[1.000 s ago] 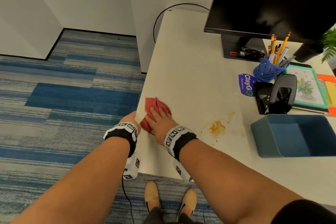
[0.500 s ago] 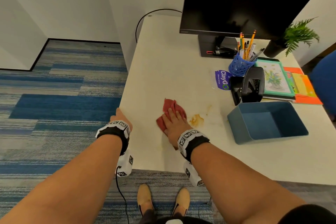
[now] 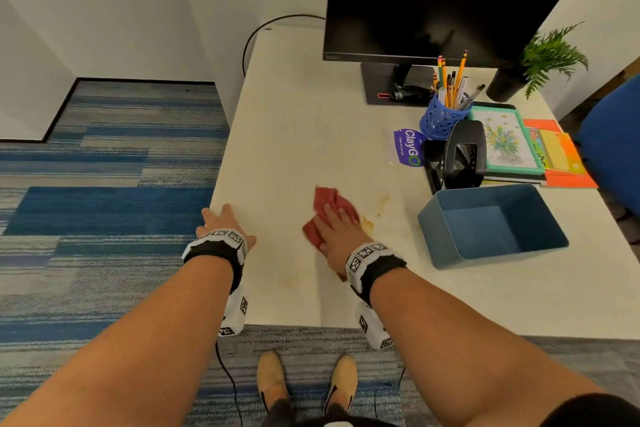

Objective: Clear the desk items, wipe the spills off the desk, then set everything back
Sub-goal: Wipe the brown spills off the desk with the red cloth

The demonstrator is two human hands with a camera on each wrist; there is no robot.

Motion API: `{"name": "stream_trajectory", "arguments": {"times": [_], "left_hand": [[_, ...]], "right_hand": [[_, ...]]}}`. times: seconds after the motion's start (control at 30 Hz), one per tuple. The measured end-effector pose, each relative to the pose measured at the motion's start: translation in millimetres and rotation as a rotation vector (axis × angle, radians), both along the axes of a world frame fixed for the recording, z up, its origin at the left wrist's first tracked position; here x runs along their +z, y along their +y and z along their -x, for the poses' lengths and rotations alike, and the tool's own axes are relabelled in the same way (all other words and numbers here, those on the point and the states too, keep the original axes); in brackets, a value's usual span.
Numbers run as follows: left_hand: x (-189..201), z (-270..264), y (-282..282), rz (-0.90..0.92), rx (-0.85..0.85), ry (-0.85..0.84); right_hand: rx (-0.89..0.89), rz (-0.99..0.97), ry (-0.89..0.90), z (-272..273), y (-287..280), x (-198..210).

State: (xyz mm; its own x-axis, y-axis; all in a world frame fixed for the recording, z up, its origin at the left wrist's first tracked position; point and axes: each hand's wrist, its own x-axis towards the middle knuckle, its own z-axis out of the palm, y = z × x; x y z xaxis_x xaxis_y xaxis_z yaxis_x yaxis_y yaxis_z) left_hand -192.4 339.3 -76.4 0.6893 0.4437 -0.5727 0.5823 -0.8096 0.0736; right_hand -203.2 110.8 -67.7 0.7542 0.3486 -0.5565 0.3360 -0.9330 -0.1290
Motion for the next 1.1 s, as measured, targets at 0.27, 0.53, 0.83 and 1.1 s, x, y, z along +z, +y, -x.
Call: {"name": "stream_trajectory", "arguments": {"times": [0.27, 0.53, 0.83, 1.1], "left_hand": [[-4, 1, -1, -0.021, -0.008, -0.01], [-5, 2, 0, -0.024, -0.016, -0.002], [-7, 0, 0, -0.014, -0.019, -0.035], [-3, 2, -1, -0.024, -0.027, -0.001]], "right_hand": [[0.19, -0.037, 0.001, 18, 34, 2], [0.034, -0.04, 0.018, 1, 2, 2], [0.398, -0.092, 0.053, 31, 55, -3], [-0.033, -0.023, -0.044, -3, 14, -1]]}}
